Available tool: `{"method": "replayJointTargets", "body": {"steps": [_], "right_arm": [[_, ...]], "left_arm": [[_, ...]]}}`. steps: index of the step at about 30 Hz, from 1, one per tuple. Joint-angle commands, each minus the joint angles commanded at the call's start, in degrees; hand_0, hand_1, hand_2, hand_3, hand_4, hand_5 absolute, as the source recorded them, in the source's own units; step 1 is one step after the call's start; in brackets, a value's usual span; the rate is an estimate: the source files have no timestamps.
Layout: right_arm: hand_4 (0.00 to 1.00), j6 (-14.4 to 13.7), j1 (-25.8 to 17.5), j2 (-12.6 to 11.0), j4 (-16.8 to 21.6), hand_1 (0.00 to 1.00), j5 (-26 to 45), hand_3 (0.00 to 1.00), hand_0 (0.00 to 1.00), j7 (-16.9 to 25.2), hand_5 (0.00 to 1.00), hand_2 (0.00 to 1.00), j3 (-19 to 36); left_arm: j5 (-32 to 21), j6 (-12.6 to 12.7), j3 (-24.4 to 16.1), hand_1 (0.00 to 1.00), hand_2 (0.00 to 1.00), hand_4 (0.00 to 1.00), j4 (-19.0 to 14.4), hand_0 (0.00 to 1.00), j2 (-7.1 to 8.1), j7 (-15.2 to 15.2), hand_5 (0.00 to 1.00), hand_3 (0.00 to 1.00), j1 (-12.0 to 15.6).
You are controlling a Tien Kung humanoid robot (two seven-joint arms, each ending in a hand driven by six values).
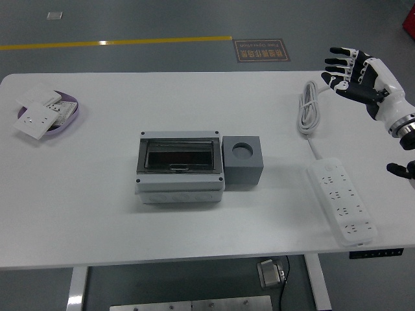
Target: Pick up the cylinder from the cube,place it in the box,flap close box
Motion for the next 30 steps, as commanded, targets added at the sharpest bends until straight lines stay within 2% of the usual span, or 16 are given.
{"method": "replayJointTargets", "body": {"steps": [2,3,8,18,26,27,30], "right_arm": [[0.736,-0.61,-0.58,-0.10,0.15,0.763,0.81,0.793,0.788,1.03,0.049,0.774,0.36],[0.738,-0.90,-0.76,-0.10,0.15,0.785,1.19,0.821,0.832,1.46,0.044,0.796,0.46],[0.738,-1.95,-1.11,0.26,-0.56,0.785,2.89,0.821,0.832,3.14,0.044,0.796,0.90],[0.743,-2.31,-1.73,1.19,-2.26,0.765,3.70,0.822,0.828,3.62,0.043,0.774,0.78],[0.743,-2.49,-1.44,1.75,-3.01,0.758,3.89,0.814,0.824,3.70,0.044,0.768,0.49],[0.747,-2.51,-1.45,1.72,-3.11,0.751,3.94,0.816,0.819,3.74,0.039,0.735,0.52],[0.747,-2.60,-1.41,1.82,-3.75,0.751,4.13,0.816,0.819,3.88,0.039,0.735,0.45]], "left_arm": [[-0.34,-0.04,-0.18,0.603,0.554,0.692,0.01,0.565,0.23,-0.30,0.220,0.587,0.28],[-0.47,-0.04,-0.26,0.603,0.554,0.690,0.02,0.565,0.34,-0.39,0.218,0.587,0.37],[-0.81,-0.26,-0.47,0.603,0.554,0.690,0.00,0.565,0.42,-0.75,0.218,0.587,0.25],[-2.36,-0.45,0.71,0.600,0.553,0.681,0.11,0.565,0.32,-0.89,0.211,0.586,0.54],[0.43,-0.51,-1.80,0.600,0.553,0.681,0.24,0.565,0.69,0.53,0.210,0.586,-0.07],[0.82,-0.59,-1.97,0.599,0.553,0.679,0.20,0.565,0.72,0.66,0.209,0.585,-0.24],[-0.20,-0.60,-1.03,0.599,0.553,0.679,0.04,0.565,1.08,0.18,0.209,0.585,-0.81]]}}
